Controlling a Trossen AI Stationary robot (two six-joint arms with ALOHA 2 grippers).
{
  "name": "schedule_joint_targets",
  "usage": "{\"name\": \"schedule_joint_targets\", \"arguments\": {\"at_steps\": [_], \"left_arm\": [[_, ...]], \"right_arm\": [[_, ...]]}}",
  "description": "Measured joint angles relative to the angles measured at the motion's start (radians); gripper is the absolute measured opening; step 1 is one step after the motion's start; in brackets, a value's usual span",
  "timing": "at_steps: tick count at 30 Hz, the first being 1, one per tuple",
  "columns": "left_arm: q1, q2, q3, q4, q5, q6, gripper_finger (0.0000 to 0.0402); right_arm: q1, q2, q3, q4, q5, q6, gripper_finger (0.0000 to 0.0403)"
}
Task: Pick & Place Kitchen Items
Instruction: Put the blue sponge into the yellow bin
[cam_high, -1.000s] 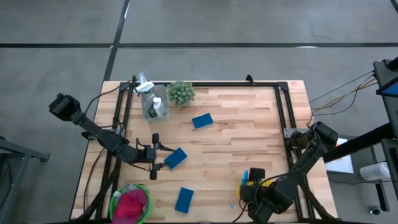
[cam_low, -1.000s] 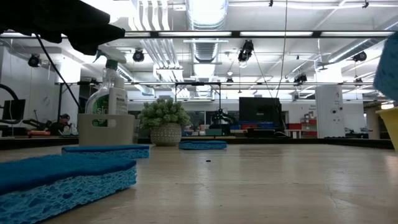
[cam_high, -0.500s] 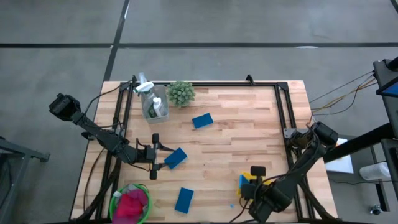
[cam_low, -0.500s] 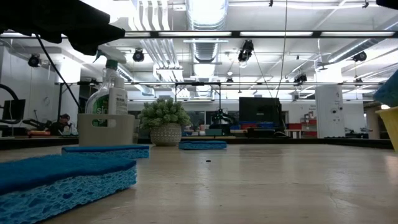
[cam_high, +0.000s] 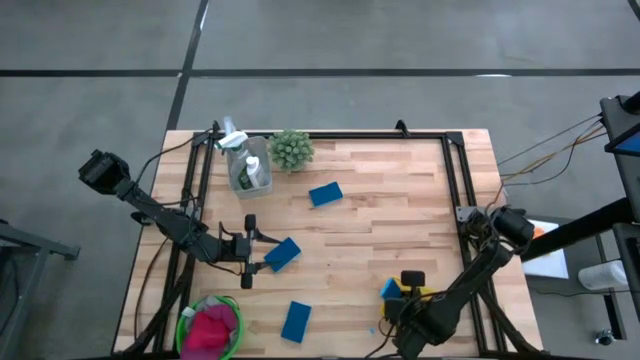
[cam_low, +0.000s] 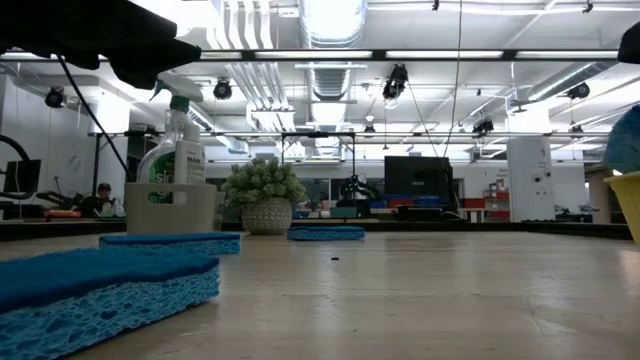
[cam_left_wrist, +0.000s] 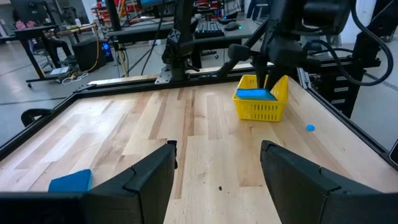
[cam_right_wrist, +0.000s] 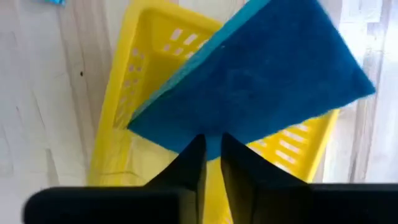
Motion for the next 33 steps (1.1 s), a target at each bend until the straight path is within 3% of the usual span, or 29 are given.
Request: {"name": "schedule_joint_targets", "arguments": {"at_steps": [8, 11, 14, 18, 24, 27, 33], "left_arm": [[0.0, 0.0, 0.0, 0.0, 0.0, -0.001, 0.0236], [0.0, 0.0, 0.0, 0.0, 0.0, -0.001, 0.0236], [0.0, 0.0, 0.0, 0.0, 0.0, -0.001, 0.0236], [0.0, 0.0, 0.0, 0.0, 0.0, -0.002, 0.0236], [0.0, 0.0, 0.0, 0.0, 0.0, -0.002, 0.0236], [0.0, 0.0, 0.0, 0.0, 0.0, -0.002, 0.0236], [0.0, 0.0, 0.0, 0.0, 0.0, -0.002, 0.0236]], "right_arm": [[-0.002, -0.022, 0.014, -0.139, 0.002, 0.061, 0.0119], [0.005, -0.044, 0.048, -0.192, 0.081, 0.093, 0.0129], [0.014, -0.045, 0.087, -0.21, 0.214, 0.092, 0.0108], [-0.003, -0.045, 0.104, -0.207, 0.288, 0.051, 0.0032], [-0.058, -0.044, 0.1, -0.192, 0.416, 0.0, 0.0018], [-0.083, -0.044, 0.098, -0.15, 0.4, -0.068, 0.0018], [-0.104, -0.044, 0.094, -0.035, 0.231, -0.171, 0.0018]]}}
